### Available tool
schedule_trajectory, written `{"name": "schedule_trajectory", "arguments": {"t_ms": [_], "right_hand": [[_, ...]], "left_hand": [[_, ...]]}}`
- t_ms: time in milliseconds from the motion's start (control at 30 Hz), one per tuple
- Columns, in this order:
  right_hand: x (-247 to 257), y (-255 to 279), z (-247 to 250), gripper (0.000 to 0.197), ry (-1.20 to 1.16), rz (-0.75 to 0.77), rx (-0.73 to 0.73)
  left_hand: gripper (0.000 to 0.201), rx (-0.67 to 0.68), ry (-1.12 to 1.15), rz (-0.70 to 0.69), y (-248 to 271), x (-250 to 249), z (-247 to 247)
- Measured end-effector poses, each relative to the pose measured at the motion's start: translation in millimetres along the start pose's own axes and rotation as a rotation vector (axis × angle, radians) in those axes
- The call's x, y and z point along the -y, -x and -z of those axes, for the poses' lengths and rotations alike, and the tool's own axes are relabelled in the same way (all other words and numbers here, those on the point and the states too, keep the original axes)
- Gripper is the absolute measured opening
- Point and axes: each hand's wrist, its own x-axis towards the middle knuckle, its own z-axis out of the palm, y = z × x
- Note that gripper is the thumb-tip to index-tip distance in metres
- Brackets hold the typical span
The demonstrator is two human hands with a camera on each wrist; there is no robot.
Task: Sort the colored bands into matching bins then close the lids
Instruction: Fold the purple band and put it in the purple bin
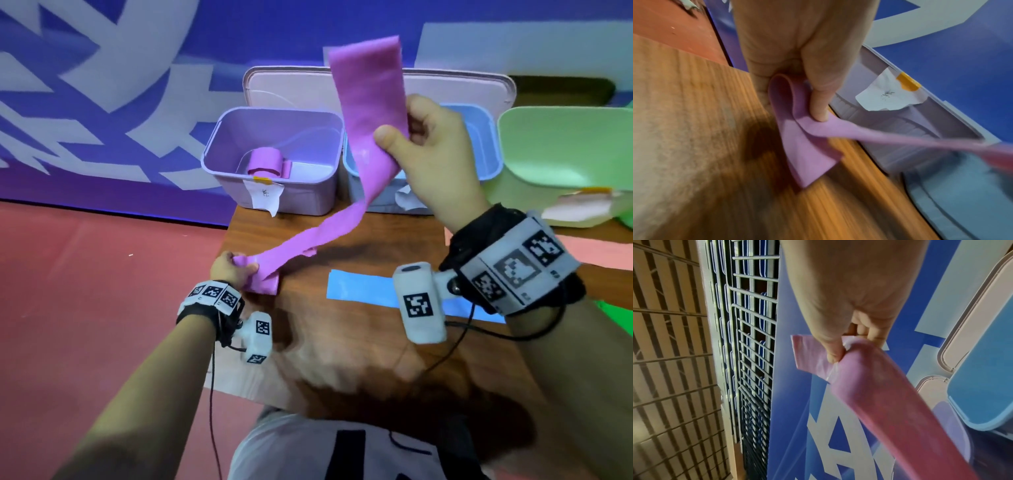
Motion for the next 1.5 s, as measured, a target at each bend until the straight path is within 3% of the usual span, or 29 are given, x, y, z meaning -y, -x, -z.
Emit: {"name": "schedule_trajectory", "arguments": {"t_ms": [133, 300, 400, 467, 567, 667, 767, 900, 1000, 1333, 1500], "right_hand": [[3, 0, 15, 0.022, -0.021, -0.012, -0.161], [7, 12, 0, 0.004, 0.091, -0.094, -0.005], [9, 14, -14, 0.007, 0.118, -0.117, 0.011], [12, 12, -21, 0.015, 0.086, -0.136, 0.028], [20, 9, -32, 0.020, 0.072, -0.166, 0.067], [23, 4, -40, 0.026, 0.021, -0.216, 0.037], [28, 1, -46, 0.013, -0.071, -0.307, 0.024], [25, 4, -47, 0.003, -0.194, -0.517, 0.006], [19, 8, -45, 0.009, -0.230, -0.565, 0.007], [30, 2, -37, 0.008, -0.193, -0.416, -0.052], [29, 7, -35, 0.008, -0.041, -0.267, 0.054]], "left_hand": [[0.038, -0.036, -0.079, 0.082, 0, 17, 9], [0.057, -0.044, -0.085, 0.064, 6, 12, 8], [0.035, -0.117, -0.016, -0.201, 18, -23, 17], [0.013, -0.011, 0.256, -0.405, 41, -58, 30], [0.025, 0.372, 0.567, -0.592, 90, -106, 51], [0.030, 0.567, 0.513, -0.700, 119, -128, 64], [0.014, 0.570, 0.503, -0.694, 121, -131, 65], [0.028, 0.600, 0.514, -0.657, 117, -124, 66], [0.031, 0.598, 0.510, -0.635, 114, -121, 66], [0.024, 0.670, 0.471, -0.530, 112, -126, 65], [0.024, 0.752, 0.634, -0.322, 108, -138, 69]]}}
